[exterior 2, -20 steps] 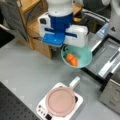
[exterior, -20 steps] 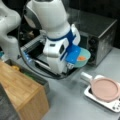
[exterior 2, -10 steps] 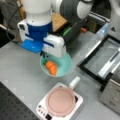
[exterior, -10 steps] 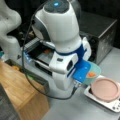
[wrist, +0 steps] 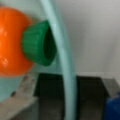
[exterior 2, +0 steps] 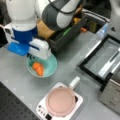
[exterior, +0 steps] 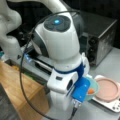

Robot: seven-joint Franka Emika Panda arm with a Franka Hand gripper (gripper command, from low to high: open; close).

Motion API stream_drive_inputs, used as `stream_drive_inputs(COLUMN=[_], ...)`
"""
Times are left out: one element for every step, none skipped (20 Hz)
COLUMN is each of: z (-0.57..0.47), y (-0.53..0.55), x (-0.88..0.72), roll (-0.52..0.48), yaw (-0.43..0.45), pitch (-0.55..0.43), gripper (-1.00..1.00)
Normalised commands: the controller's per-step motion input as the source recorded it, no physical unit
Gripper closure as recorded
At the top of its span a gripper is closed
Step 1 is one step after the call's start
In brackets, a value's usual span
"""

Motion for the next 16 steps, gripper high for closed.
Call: stream_drive_inputs(z=[-0.17, -0.23, -0.28, -0.27, -0.27, -0.26, -0.25, -0.22, -0.17, -0.16, -0.14, -0.13, -0.14, -0.15, -0.16, -0.18], y=[-0.24, -0.23, -0.22, -0.20, -0.18, -0.17, -0.17, -0.18, -0.19, -0.20, -0.20, -0.19, -0.18, -0.16, -0.14, -0.12], x=[0.43, 0.42, 0.41, 0.39, 0.37, 0.35, 0.34, 0.32, 0.29, 0.28, 0.27, 0.25, 0.24, 0.23, 0.23, 0.22], roll=[-0.088, -0.115, -0.113, -0.105, -0.100, -0.099, -0.097, -0.101, -0.099, -0.085, -0.076, -0.061, -0.055, -0.069, -0.088, -0.099], yaw=[0.198, 0.174, 0.155, 0.142, 0.138, 0.138, 0.141, 0.146, 0.153, 0.169, 0.173, 0.179, 0.186, 0.187, 0.180, 0.169], pitch=[0.087, 0.077, 0.071, 0.074, 0.050, 0.037, 0.032, 0.031, 0.041, 0.046, 0.054, 0.060, 0.061, 0.064, 0.070, 0.064], gripper=[1.00, 1.00, 1.00, 1.00, 1.00, 1.00, 1.00, 1.00, 1.00, 1.00, 1.00, 1.00, 1.00, 1.00, 1.00, 1.00])
